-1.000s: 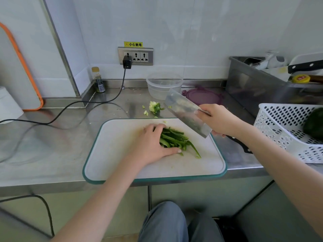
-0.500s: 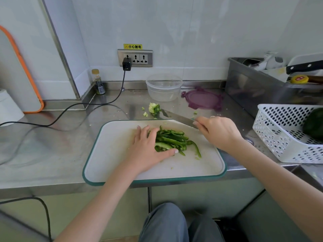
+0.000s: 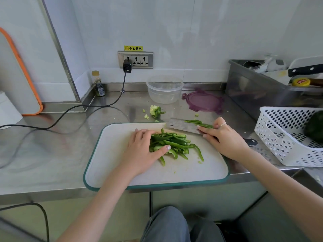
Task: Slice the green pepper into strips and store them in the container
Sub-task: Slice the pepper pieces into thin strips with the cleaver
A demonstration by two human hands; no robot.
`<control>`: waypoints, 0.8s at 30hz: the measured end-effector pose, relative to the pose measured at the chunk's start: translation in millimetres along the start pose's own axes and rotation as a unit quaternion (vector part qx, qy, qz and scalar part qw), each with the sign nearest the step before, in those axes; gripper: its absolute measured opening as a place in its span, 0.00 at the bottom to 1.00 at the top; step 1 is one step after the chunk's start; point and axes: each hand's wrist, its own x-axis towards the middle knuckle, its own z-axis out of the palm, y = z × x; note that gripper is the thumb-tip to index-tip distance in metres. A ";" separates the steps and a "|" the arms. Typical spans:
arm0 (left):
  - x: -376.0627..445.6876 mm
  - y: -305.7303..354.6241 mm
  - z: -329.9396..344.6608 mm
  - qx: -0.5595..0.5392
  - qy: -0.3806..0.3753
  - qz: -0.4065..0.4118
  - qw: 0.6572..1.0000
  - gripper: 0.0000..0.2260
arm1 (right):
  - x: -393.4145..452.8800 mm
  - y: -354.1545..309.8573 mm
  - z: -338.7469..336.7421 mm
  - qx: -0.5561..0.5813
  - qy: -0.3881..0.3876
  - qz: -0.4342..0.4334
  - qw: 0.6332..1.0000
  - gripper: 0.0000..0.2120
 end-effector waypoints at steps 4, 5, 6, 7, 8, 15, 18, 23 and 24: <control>1.4 -0.6 0.5 0.004 0.002 0.005 1.000 0.37 | 1.6 5.4 -3.1 0.028 -0.027 -0.019 0.999 0.17; 1.4 -0.2 0.6 0.007 0.004 0.006 1.000 0.37 | 1.0 5.4 -3.5 0.033 -0.028 -0.021 0.999 0.17; 1.0 0.2 0.8 0.011 0.004 0.008 1.000 0.36 | 0.5 5.2 -2.5 0.037 -0.022 -0.021 0.999 0.16; 0.7 0.7 1.1 0.016 0.003 0.011 1.000 0.36 | 0.8 5.1 -1.4 0.044 -0.004 -0.018 0.999 0.15; 0.2 1.0 1.4 0.020 0.002 0.015 1.000 0.36 | 2.8 4.9 -0.1 0.063 0.028 -0.005 0.998 0.14; -2.0 2.7 2.5 0.049 0.004 0.027 0.998 0.33 | 54.9 2.5 -6.7 0.187 -0.014 0.104 0.977 0.18; -2.8 2.1 3.4 0.052 0.009 0.032 0.998 0.34 | 61.7 1.6 -3.2 0.161 -0.095 0.080 0.979 0.18; -2.1 1.3 6.3 0.063 0.004 0.038 0.997 0.34 | 60.9 1.7 3.9 0.182 -0.041 0.083 0.979 0.13; -2.0 1.2 6.3 0.064 0.003 0.039 0.997 0.35 | 62.0 2.0 5.1 0.177 -0.037 0.088 0.980 0.12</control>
